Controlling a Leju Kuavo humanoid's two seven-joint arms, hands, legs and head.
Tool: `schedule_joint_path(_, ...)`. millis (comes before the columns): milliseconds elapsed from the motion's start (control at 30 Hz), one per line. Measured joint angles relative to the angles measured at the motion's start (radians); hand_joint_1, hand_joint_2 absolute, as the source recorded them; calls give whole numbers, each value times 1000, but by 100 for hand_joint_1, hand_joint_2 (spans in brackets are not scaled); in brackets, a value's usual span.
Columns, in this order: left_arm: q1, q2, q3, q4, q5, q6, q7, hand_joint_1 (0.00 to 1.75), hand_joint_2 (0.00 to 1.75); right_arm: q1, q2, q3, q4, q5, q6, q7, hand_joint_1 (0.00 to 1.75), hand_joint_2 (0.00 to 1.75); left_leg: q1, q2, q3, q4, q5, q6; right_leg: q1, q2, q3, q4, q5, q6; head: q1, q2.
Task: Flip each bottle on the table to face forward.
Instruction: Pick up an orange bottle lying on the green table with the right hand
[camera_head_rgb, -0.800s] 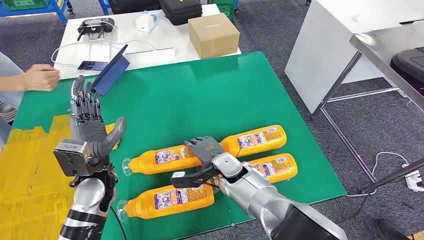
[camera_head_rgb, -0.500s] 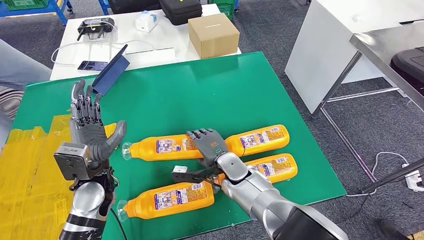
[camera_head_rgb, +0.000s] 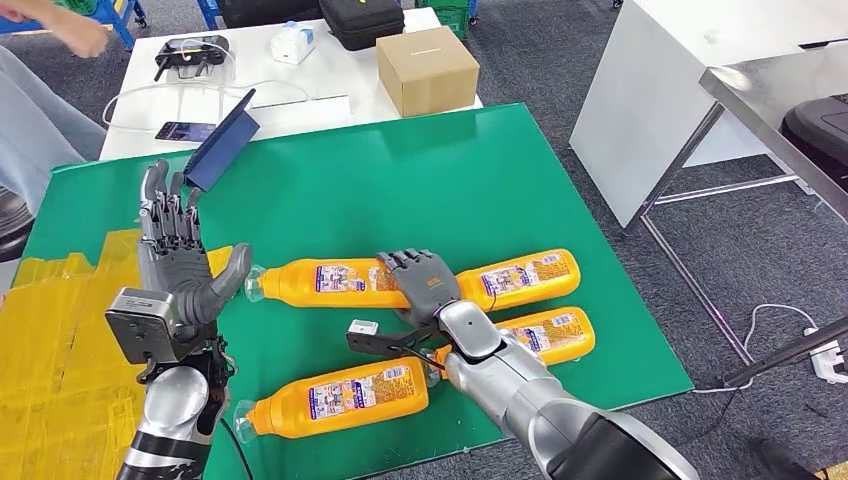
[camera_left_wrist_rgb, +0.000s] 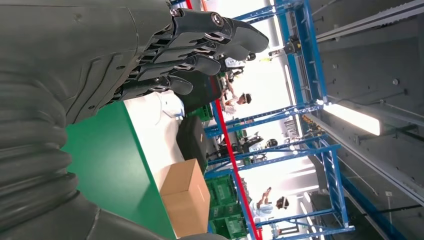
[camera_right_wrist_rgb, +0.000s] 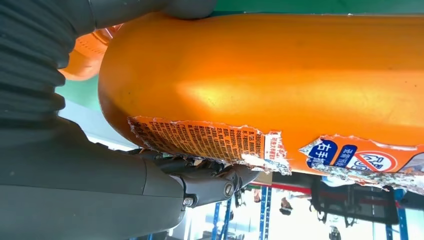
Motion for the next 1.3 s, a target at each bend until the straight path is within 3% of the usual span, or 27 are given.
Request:
schedule_joint_path(233,12,0,-12,-20,-45,-18,22,0,175,48,-14,-110,-149,-72,-150,-102,175,175,0,0,0,0,0,0,0,0,0,0,0,0,0,0)
schedule_joint_path(400,25,4,-41,-48,-82,-107,62,0,175,185,-41,-248,-442,-238,-105,-219,175,175,0,-1,-1,0,0,0,0,-1,0,0,0,0,0,0)
schedule_joint_path(567,-10,25,-97,-66,-189,-195,130,0,175,379,-77,-344,-733,-414,-68,-335,175,175,0,-6,-2,0,0,0,0,-6,0,0,0,0,0,0)
schedule_joint_path(700,-23,34,-135,-76,-212,-214,149,0,175,473,-99,-383,-887,-464,-56,-368,175,175,0,-5,-2,0,0,0,0,-6,0,0,0,0,0,0)
schedule_joint_path(867,-9,43,-167,-77,-210,-234,164,0,175,492,-102,-409,-992,-486,-54,-385,175,175,0,-4,-1,0,0,0,0,-5,-1,0,0,0,0,0)
schedule_joint_path(1000,-10,53,-174,-72,-133,-306,197,0,175,515,-103,-422,-1052,-512,-46,-400,175,175,0,-4,-1,0,0,0,0,-5,-1,0,0,0,0,0)
schedule_joint_path(1133,-26,61,-176,-51,-40,-377,219,0,175,524,-103,-425,-1075,-544,-21,-413,175,175,0,-4,-1,0,0,0,0,-5,0,0,0,0,0,0)
schedule_joint_path(1300,-46,65,-178,-31,29,-391,227,0,175,525,-98,-422,-1076,-566,-16,-422,175,175,0,-4,-1,0,1,0,0,-5,0,0,0,0,0,0)
